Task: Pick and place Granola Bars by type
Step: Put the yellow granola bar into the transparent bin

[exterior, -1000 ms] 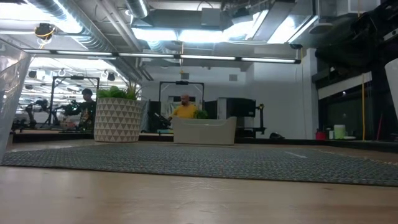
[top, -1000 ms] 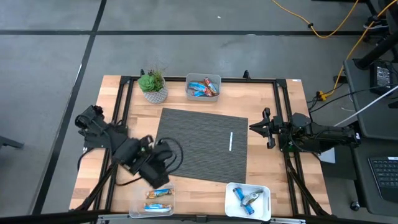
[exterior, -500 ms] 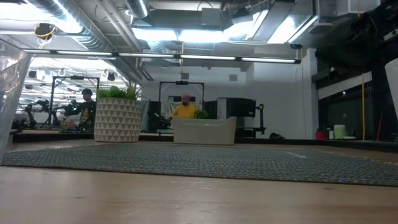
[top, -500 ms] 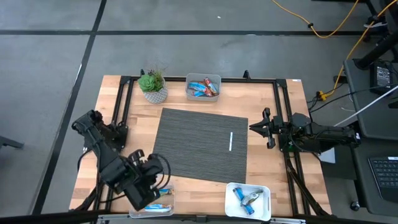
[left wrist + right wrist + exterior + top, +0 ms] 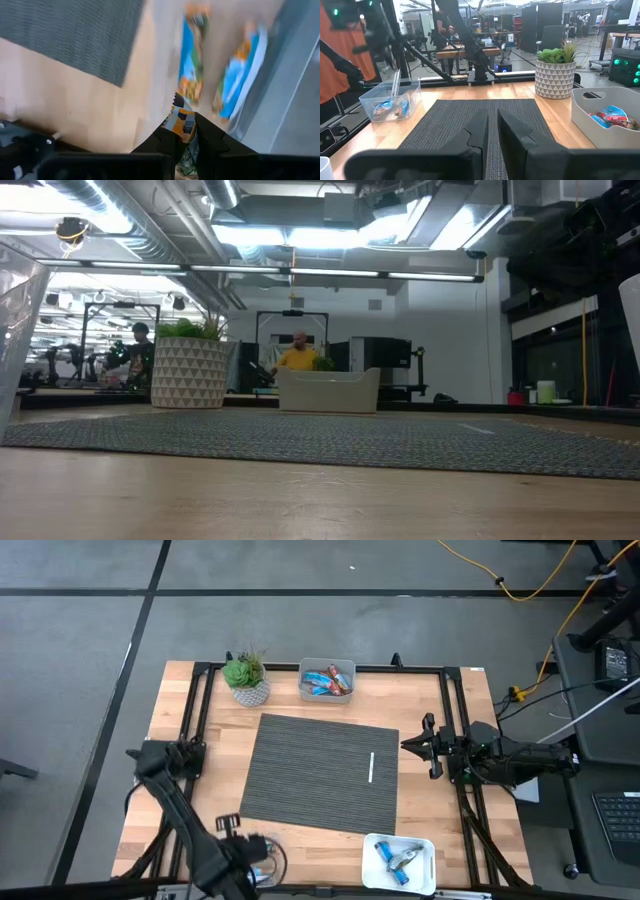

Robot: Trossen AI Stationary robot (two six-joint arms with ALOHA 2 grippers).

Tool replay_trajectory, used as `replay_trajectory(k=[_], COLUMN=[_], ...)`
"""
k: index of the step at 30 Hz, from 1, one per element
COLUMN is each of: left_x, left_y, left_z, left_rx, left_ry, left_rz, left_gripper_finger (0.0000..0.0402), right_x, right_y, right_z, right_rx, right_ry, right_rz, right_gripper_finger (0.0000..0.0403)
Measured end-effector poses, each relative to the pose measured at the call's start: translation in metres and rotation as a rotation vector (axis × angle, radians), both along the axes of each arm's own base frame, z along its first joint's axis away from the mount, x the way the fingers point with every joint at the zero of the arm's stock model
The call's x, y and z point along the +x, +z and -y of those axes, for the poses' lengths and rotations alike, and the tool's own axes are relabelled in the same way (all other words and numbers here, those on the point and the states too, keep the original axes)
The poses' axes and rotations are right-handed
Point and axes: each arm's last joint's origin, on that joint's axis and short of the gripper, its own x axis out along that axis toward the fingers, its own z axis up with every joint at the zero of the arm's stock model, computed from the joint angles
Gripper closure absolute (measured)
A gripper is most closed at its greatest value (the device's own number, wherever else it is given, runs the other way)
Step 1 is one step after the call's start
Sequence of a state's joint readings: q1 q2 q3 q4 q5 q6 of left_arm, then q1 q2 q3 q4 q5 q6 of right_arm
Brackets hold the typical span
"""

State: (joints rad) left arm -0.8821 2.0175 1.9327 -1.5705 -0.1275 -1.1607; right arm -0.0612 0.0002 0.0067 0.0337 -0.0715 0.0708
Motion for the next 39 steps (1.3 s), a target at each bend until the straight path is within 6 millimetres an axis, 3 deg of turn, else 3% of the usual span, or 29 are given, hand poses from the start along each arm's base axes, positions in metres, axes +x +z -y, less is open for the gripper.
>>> replay_trajectory(k=[5, 9, 23, 39], left_x=[0.001, 0.004, 0.024, 0.025], left_y=[-0.037, -0.051, -0.051, -0.051], left_z=[0.02, 0.025, 0.007, 0.008], left_rx=[0.004, -0.008, -0.014, -0.029], left_ry=[-0.156, -0.234, -0.342, -0.366], left_rz=[-0.169, -0.248, -0.26, -0.258], left_gripper_finger=[0.0373, 0.0374, 0.0374, 0.0351], right_x=[0.0, 0.0, 0.0, 0.0], right_y=[0.0, 0.0, 0.0, 0.0], right_z=[0.0, 0.0, 0.0, 0.0], right_rx=[0.0, 0.0, 0.0, 0.0], right_ry=[0.0, 0.0, 0.0, 0.0], right_rz=[0.0, 0.0, 0.0, 0.0], right_gripper_finger=[0.0357, 0.0357, 0.0357, 0.0357])
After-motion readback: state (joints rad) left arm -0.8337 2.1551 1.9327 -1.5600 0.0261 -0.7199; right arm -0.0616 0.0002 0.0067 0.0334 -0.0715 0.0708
